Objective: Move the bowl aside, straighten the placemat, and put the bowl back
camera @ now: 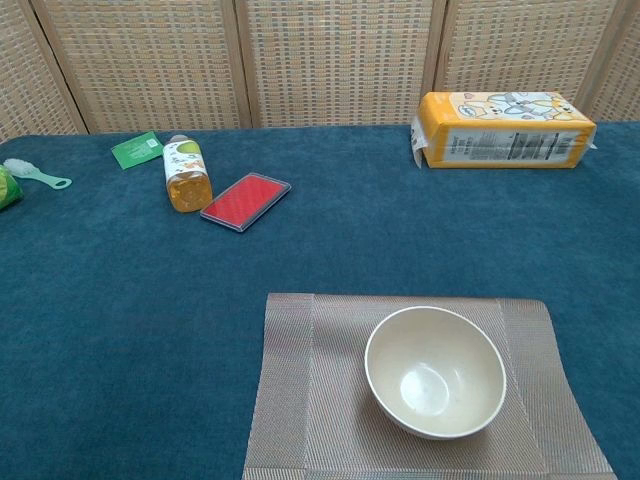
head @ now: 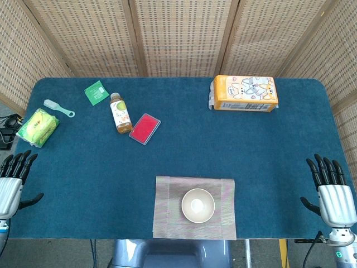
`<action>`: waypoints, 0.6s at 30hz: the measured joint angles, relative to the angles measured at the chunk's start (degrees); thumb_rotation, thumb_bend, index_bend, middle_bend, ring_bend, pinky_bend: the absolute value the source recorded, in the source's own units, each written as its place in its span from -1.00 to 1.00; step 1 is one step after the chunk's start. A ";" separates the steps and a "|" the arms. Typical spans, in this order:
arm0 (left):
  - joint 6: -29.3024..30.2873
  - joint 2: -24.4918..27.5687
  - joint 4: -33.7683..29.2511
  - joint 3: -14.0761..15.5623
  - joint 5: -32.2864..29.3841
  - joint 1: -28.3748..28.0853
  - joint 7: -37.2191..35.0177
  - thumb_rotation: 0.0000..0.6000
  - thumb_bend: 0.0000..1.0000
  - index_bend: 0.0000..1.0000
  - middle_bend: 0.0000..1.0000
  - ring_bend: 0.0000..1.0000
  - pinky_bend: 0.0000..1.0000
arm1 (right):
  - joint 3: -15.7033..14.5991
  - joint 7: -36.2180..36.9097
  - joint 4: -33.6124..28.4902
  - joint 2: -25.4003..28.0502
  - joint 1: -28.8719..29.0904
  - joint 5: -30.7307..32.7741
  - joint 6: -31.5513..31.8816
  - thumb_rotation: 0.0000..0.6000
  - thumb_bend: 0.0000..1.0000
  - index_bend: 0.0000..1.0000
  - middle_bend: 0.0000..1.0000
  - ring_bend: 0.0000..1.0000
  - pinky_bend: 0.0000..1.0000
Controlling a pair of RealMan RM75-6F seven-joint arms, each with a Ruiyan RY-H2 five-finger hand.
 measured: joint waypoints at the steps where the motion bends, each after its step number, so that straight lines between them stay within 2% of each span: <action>1: 0.02 0.07 0.00 0.00 0.03 0.00 -0.12 1.00 -1.00 -1.00 -1.00 -1.00 -1.00 | 0.13 -0.06 -0.09 -0.07 -0.06 0.11 0.16 1.00 -1.00 -1.00 -1.00 -1.00 -1.00; 10: 0.58 0.04 0.30 0.06 1.18 -0.09 -1.10 1.00 -1.00 -1.00 -1.00 -1.00 -1.00 | 0.31 -0.20 -0.58 -0.08 -0.33 0.02 0.80 1.00 -1.00 -1.00 -1.00 -1.00 -1.00; 13: 0.41 -0.35 0.75 0.40 3.59 -0.94 -2.32 1.00 -1.00 -1.00 -1.00 -1.00 -1.00 | 0.42 -0.45 -0.85 0.01 -0.40 0.47 0.72 1.00 -1.00 -1.00 -1.00 -1.00 -1.00; 18: -1.21 -2.09 2.64 1.52 12.22 -5.14 -5.13 1.00 -1.00 -1.00 -1.00 -1.00 -1.00 | 0.62 -1.85 -1.66 0.35 -0.42 2.14 -0.36 1.00 -1.00 -1.00 -1.00 -1.00 -1.00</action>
